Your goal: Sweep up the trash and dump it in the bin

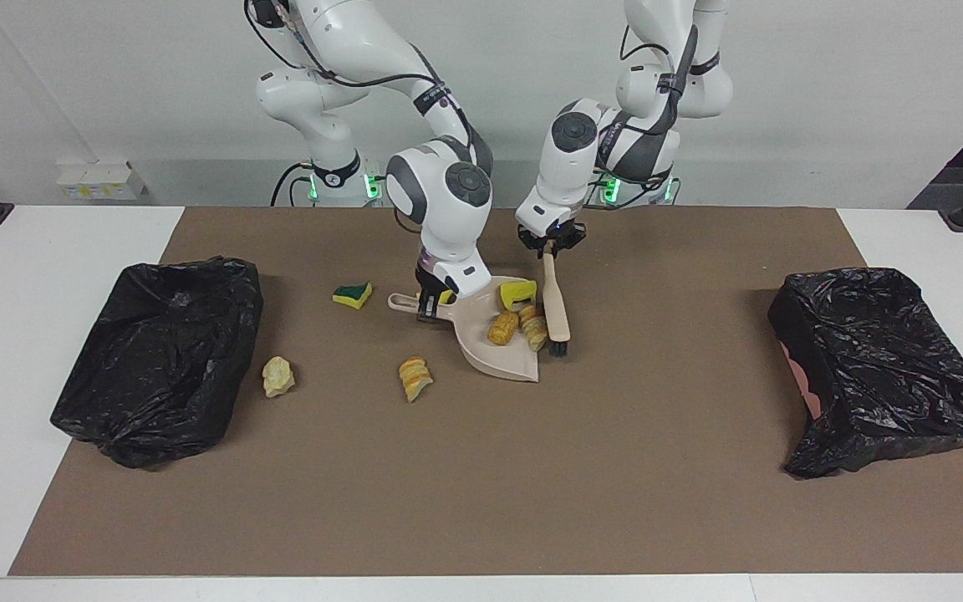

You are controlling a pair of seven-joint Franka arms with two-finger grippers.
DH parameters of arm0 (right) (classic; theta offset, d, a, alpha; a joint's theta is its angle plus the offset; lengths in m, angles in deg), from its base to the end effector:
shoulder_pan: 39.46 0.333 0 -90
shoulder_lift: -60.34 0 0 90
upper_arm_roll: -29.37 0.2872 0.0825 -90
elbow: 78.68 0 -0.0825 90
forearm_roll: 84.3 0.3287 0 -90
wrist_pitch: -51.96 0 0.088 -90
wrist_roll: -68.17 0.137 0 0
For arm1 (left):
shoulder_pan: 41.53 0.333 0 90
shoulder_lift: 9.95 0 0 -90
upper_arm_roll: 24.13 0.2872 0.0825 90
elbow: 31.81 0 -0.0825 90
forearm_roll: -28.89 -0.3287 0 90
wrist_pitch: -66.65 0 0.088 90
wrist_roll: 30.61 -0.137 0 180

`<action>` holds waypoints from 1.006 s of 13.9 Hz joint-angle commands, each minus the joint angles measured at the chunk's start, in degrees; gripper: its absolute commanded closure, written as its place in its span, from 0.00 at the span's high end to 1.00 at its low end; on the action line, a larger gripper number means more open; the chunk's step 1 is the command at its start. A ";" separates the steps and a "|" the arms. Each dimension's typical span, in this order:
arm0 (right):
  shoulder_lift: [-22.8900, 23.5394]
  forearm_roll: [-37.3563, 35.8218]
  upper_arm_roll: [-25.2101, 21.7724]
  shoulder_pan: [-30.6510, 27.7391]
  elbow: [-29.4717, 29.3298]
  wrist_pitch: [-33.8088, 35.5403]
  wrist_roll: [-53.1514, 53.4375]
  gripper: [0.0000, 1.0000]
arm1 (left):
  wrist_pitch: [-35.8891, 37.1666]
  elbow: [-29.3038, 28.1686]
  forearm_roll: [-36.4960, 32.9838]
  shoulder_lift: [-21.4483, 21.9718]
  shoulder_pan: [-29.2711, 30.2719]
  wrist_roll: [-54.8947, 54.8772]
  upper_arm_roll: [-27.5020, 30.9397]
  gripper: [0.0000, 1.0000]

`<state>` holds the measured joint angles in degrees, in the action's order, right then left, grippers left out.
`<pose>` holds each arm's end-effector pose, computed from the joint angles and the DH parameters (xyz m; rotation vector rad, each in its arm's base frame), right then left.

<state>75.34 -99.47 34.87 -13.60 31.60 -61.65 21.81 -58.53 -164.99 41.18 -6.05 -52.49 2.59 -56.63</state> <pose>0.4658 0.2546 0.3172 2.1681 1.9932 -0.3336 0.3168 -0.3176 0.3338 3.0771 -0.0702 -0.2237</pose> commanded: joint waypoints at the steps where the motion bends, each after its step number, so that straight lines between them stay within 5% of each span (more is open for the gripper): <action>1: -0.59 -1.71 0.48 -0.72 0.46 2.08 1.71 0.00 | 1.34 6.67 2.65 -4.41 -0.56 -0.86 0.25 0.00; 5: -0.24 -0.65 0.57 -2.74 0.63 -4.06 2.15 0.00 | 6.00 13.11 9.32 -5.84 1.37 -1.91 0.51 0.00; 9: -1.29 2.50 0.57 -4.41 -0.95 -4.78 -1.69 0.00 | 14.77 14.08 9.24 -1.02 4.53 -2.00 3.14 0.00; 14: -4.45 7.43 0.57 -10.38 -4.72 -0.40 -13.20 0.00 | 20.94 13.12 1.51 2.42 4.36 -2.35 4.03 0.00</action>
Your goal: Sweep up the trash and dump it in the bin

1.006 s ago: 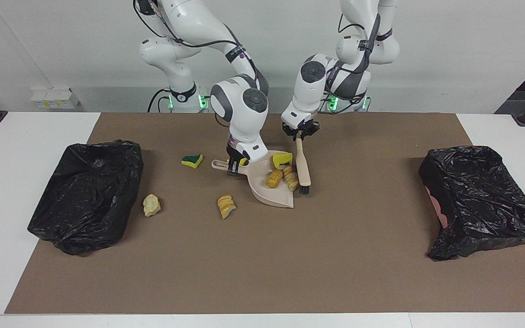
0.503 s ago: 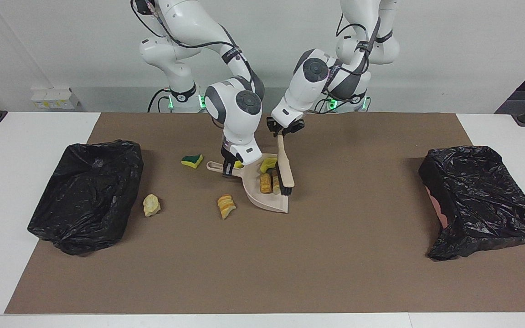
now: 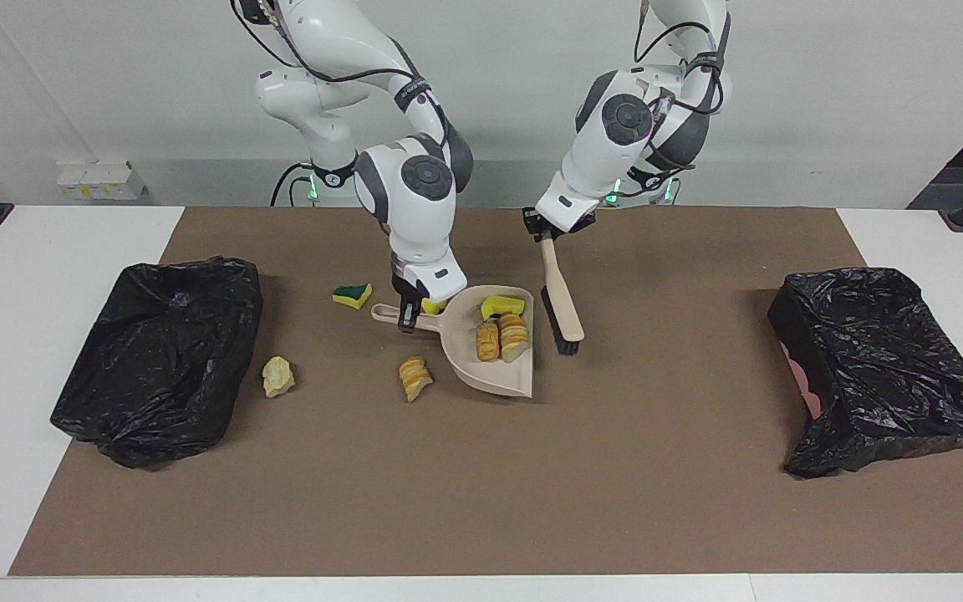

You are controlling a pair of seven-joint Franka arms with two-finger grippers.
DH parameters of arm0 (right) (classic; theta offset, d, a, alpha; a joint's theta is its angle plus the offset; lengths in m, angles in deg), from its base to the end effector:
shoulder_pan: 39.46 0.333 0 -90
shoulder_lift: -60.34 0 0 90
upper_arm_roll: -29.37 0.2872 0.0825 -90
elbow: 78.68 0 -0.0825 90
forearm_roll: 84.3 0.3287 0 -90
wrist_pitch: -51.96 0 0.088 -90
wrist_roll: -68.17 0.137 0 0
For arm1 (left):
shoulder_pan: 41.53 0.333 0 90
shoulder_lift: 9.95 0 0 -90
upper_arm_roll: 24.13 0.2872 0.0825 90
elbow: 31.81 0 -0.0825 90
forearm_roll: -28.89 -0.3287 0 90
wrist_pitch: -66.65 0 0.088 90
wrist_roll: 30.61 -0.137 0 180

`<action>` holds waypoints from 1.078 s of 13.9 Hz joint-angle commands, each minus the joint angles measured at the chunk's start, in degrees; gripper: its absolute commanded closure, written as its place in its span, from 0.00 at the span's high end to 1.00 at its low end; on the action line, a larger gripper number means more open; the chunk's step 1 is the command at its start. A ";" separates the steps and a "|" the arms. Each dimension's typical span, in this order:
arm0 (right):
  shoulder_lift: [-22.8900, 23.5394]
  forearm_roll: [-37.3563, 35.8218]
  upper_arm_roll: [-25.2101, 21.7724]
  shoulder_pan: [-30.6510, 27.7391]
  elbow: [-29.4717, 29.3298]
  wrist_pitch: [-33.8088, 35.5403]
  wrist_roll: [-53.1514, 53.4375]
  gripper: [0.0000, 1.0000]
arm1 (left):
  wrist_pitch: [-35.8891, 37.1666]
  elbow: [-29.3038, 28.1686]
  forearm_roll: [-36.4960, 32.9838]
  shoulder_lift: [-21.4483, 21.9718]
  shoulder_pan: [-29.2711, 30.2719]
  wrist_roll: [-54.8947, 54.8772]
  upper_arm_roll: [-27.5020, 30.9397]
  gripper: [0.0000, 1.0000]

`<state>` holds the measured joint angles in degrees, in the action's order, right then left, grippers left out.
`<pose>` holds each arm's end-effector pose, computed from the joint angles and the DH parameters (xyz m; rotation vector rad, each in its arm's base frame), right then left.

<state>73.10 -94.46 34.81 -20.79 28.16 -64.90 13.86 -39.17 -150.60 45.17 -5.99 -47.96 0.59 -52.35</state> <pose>0.5109 0.2106 0.3646 2.2601 2.0039 -0.1205 0.3628 -0.2901 0.4121 3.0069 0.0661 -0.3987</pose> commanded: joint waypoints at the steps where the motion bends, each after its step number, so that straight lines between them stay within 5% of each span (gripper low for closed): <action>1: -2.47 3.03 0.62 -4.59 -2.59 4.96 -7.28 0.00 | 1.15 -2.49 -2.48 3.06 -0.08 -0.52 -0.34 0.00; 6: -2.65 3.48 0.27 -14.43 -7.87 9.37 -19.31 0.00 | -3.50 -13.37 -1.79 8.06 -5.79 -0.09 -1.83 0.00; 12: -3.35 1.47 -0.08 -29.19 -10.25 11.22 -33.66 0.00 | -9.12 -22.88 12.34 15.54 -6.23 3.50 -16.40 0.00; 15: -3.35 -7.12 -0.08 -35.18 -11.13 10.35 -37.00 0.00 | -13.18 -24.29 14.91 16.78 -6.32 10.63 -20.29 0.00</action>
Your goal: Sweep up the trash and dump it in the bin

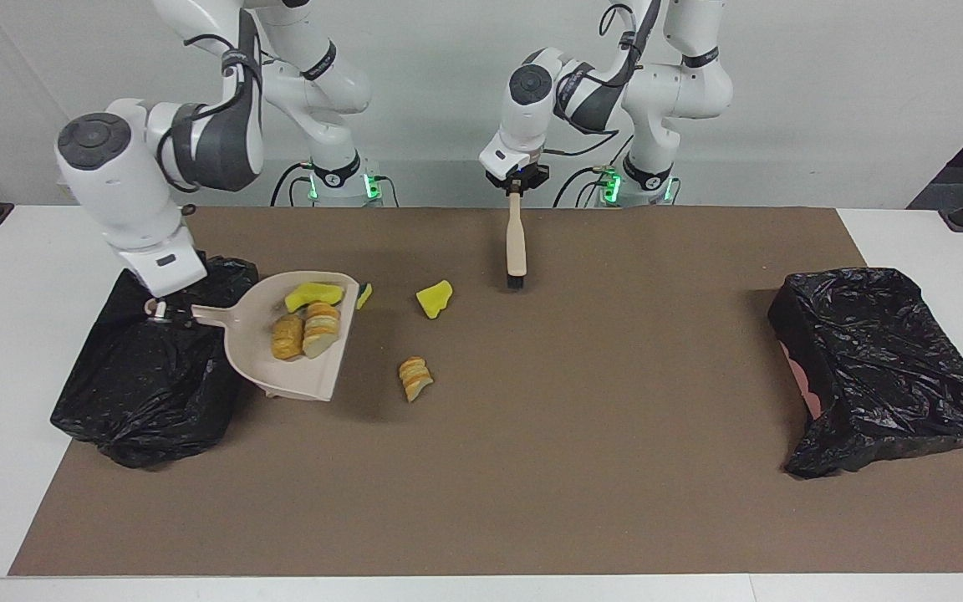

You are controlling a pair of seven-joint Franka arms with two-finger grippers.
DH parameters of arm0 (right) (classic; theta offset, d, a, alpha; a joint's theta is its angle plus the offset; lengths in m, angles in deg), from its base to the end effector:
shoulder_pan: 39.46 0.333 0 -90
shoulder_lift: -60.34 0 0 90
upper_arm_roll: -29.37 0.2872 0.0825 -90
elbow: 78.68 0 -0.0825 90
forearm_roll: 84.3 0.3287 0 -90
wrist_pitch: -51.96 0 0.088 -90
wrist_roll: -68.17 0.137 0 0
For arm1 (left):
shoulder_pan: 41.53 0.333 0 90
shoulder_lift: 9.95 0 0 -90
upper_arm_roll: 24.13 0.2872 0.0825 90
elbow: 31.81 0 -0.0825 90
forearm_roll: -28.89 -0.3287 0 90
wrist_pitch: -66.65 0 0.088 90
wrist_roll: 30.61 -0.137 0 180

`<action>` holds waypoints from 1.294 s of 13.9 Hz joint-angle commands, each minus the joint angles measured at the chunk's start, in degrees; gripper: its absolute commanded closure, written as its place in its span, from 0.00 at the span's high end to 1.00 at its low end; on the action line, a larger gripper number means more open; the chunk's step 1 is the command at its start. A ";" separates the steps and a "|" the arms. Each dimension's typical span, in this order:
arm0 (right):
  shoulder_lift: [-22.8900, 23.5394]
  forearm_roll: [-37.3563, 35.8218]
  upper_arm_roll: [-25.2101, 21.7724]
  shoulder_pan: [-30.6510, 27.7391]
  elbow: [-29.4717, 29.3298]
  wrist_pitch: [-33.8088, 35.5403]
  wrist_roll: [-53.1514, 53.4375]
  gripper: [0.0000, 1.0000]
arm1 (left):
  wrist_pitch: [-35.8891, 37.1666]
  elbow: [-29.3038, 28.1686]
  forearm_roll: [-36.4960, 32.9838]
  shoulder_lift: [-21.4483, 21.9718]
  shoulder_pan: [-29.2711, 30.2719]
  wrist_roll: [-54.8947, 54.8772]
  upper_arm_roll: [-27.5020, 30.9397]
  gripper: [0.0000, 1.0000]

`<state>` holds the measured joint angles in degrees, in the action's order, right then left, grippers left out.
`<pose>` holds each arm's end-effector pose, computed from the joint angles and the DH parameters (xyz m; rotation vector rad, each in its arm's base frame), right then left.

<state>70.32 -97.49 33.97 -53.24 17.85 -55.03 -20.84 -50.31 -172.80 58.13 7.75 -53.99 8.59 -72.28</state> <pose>0.5481 -0.1153 0.4536 2.2303 1.9930 -0.2252 0.1650 -0.3585 0.3349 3.1103 -0.0775 -0.4134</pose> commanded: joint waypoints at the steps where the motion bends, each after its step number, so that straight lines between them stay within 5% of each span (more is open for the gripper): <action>1: -0.58 -6.47 0.76 -5.10 -0.82 0.38 -3.79 0.00 | -2.05 -2.36 2.48 3.22 -0.98 2.72 -0.28 0.00; 6: -0.76 -25.79 0.85 -7.68 -2.76 -1.64 0.04 0.00 | -3.45 -2.63 3.72 1.20 -1.17 1.41 -0.46 0.01; 10: -1.81 -37.76 0.94 -4.43 -1.53 0.11 12.78 0.00 | -2.84 -2.63 3.72 0.59 -1.16 -1.06 -0.46 0.19; 13: -4.18 -45.23 0.94 -2.58 1.81 1.69 21.31 0.00 | -2.58 -2.54 3.72 0.23 -0.99 -1.15 -0.37 0.67; 14: -4.27 -46.30 0.94 -2.49 1.90 2.22 21.94 0.00 | -2.49 -2.28 3.63 -0.29 -0.73 -1.58 -0.28 0.90; 15: -4.27 -47.52 0.94 -2.57 1.99 2.66 21.95 0.00 | -2.40 -1.75 3.54 -1.08 -0.64 -3.15 -0.19 1.00; 18: -4.71 -54.02 0.94 -1.79 1.90 5.12 20.64 0.00 | -2.40 1.49 1.36 -1.44 0.93 -8.25 1.90 1.00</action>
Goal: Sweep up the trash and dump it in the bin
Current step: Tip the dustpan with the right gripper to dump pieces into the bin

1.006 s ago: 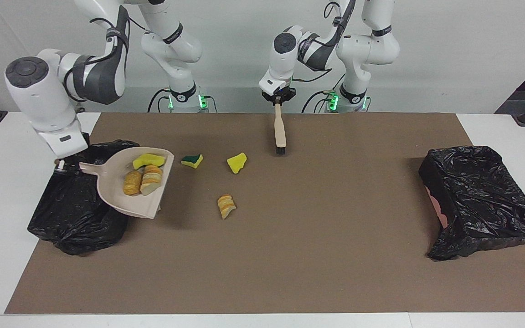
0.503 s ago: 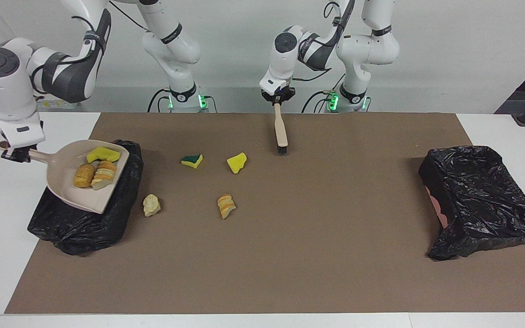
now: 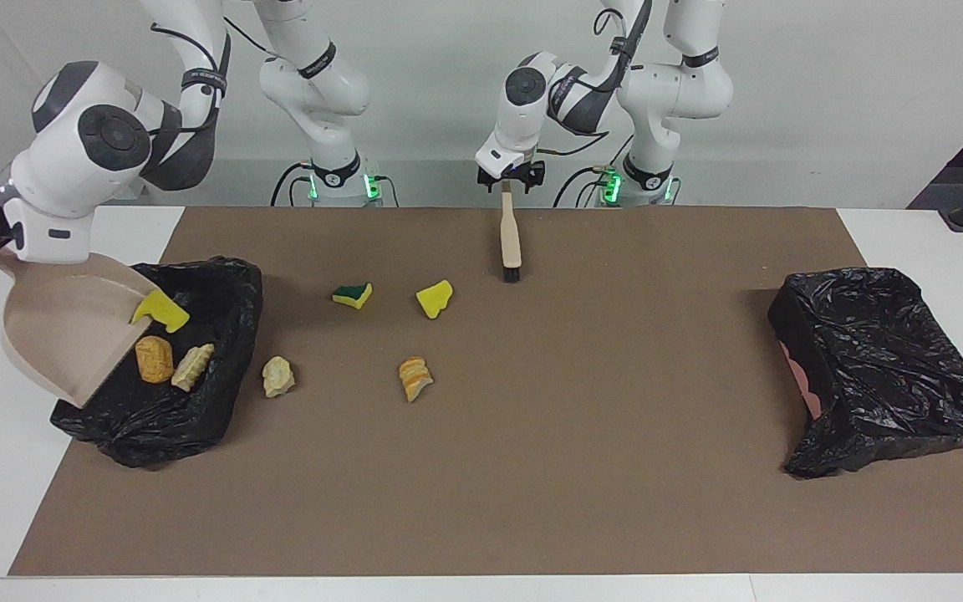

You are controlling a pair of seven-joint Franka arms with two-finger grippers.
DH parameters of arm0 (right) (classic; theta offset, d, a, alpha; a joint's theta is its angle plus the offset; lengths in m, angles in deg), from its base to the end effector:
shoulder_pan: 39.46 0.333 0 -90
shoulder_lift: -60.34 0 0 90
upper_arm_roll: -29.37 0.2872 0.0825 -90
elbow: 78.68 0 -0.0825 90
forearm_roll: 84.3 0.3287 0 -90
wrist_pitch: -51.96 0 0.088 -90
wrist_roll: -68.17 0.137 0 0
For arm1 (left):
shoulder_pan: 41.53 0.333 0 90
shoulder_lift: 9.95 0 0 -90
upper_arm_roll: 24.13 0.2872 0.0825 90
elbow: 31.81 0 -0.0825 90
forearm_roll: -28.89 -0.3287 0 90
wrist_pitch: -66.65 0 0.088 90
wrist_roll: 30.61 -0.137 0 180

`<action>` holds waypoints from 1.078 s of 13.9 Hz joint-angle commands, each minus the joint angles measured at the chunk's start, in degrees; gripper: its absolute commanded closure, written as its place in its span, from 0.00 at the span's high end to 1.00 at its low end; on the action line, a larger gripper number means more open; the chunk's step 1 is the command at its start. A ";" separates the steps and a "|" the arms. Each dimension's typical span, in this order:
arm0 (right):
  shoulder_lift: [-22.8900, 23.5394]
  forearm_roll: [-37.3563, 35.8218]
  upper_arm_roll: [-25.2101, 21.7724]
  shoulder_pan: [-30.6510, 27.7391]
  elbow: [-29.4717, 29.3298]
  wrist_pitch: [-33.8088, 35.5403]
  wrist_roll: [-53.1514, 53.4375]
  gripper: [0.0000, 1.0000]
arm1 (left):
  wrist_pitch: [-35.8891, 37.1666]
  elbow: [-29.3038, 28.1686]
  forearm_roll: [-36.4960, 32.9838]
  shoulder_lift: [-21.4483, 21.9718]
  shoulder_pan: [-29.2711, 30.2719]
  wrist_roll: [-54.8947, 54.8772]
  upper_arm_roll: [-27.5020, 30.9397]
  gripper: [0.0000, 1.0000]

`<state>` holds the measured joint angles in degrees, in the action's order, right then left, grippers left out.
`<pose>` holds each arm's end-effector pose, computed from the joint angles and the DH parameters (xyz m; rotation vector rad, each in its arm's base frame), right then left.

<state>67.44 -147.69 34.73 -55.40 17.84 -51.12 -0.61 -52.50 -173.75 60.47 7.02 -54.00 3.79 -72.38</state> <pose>0.5289 -0.2048 0.5328 1.7487 1.3254 -0.8290 0.1657 -0.3599 0.3286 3.0604 -0.1575 -0.4281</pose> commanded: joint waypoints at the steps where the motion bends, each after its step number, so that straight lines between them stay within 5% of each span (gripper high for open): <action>1: -1.83 -5.06 0.18 0.73 1.83 1.48 -0.47 0.00 | -0.20 3.49 -4.31 -0.71 1.30 -5.12 4.02 1.00; 5: -3.58 -2.29 0.61 0.03 0.25 1.40 -5.84 0.00 | 0.59 8.76 -15.75 -1.59 1.13 -12.05 19.99 1.00; 9: -4.90 20.73 0.17 -1.03 -0.81 0.16 -9.45 0.00 | 4.72 18.06 -28.49 -5.36 2.53 -21.38 32.93 1.00; 15: -5.34 46.23 0.44 0.02 0.15 0.07 -5.53 0.00 | 16.13 38.02 -29.13 -11.87 2.54 -35.70 44.63 1.00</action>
<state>62.96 -106.71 34.87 -55.46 17.28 -51.26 -8.65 -41.75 -142.93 32.58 -1.98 -51.12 -27.94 -30.04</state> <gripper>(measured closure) 0.687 0.000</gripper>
